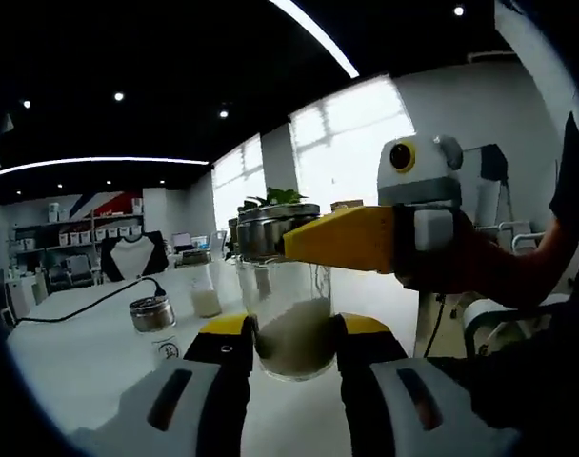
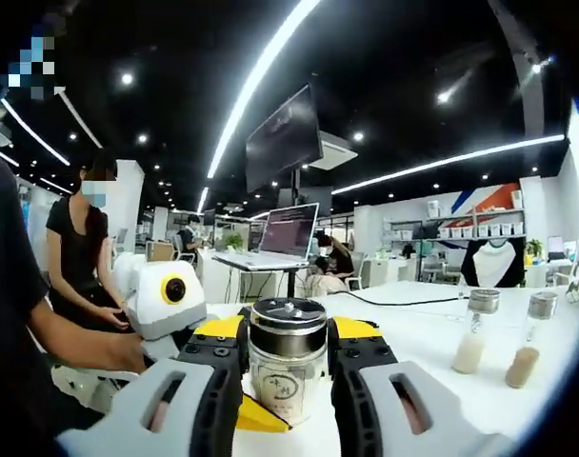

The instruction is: Rotate the seasoning bottle until the label or dispensing opening points toward the visible target arrow and the bottle remains upright within the marked orientation range

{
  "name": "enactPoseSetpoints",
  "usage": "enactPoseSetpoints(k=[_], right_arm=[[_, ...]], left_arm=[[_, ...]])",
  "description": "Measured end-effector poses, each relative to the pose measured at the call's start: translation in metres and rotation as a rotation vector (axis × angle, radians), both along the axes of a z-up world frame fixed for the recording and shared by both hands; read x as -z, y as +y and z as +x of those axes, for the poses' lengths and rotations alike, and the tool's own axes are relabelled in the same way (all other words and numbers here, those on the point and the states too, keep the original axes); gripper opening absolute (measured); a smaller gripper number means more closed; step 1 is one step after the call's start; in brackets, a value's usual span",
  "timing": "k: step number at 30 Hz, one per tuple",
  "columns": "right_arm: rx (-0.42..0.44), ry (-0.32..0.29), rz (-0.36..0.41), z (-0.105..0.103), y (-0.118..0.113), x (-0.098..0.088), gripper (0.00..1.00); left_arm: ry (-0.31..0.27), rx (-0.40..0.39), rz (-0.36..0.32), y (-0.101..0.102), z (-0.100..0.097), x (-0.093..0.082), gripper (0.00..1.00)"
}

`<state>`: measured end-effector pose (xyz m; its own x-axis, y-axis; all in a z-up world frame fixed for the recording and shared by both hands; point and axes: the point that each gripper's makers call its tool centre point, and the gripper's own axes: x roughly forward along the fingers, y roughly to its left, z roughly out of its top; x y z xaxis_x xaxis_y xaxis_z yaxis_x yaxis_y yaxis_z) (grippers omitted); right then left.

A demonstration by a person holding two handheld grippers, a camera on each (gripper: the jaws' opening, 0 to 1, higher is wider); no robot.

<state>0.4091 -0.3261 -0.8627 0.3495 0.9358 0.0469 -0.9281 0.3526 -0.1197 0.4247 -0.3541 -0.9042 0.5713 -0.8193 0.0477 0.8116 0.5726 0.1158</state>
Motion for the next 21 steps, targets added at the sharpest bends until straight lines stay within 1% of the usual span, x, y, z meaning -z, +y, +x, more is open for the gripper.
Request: enactPoseSetpoints(k=[1,2,3,5,7,10,12,14,16,18,21], right_arm=[[-0.016,0.008,-0.018,-0.002,-0.001,0.003,0.32],[-0.032,0.011,0.008,-0.004,-0.002,-0.001,0.32],[-0.065,0.025,0.017,-0.008,-0.003,-0.002,0.32],[-0.091,0.049,0.032,-0.011,-0.004,-0.003,0.32],[-0.108,0.055,0.036,-0.013,-0.004,-0.002,0.32],[-0.152,0.069,0.027,-0.021,-0.001,0.001,0.32],[-0.178,0.073,0.026,-0.025,0.001,0.001,0.32],[-0.197,0.096,0.032,-0.028,0.001,0.001,0.32],[-0.178,0.121,0.032,-0.026,0.0,0.001,0.32],[-0.16,0.141,0.026,-0.024,-0.001,0.003,0.32],[-0.133,0.11,0.021,-0.023,0.001,0.003,0.31]], left_arm=[[0.01,0.046,-0.046,0.0,-0.005,-0.005,0.36],[0.028,0.079,-0.066,-0.001,-0.009,-0.005,0.36],[0.041,0.109,-0.082,0.0,-0.013,-0.006,0.36],[0.032,0.134,-0.079,0.002,-0.015,-0.007,0.36],[0.038,0.152,-0.078,0.001,-0.018,-0.007,0.36],[0.061,0.211,-0.072,-0.003,-0.026,-0.004,0.36],[0.081,0.254,-0.09,-0.005,-0.032,-0.003,0.36],[0.096,0.28,-0.105,-0.006,-0.034,-0.003,0.36],[0.101,0.28,-0.109,-0.007,-0.033,-0.003,0.36],[0.095,0.266,-0.089,-0.01,-0.031,0.0,0.36],[0.096,0.25,-0.082,-0.013,-0.029,0.002,0.37]])
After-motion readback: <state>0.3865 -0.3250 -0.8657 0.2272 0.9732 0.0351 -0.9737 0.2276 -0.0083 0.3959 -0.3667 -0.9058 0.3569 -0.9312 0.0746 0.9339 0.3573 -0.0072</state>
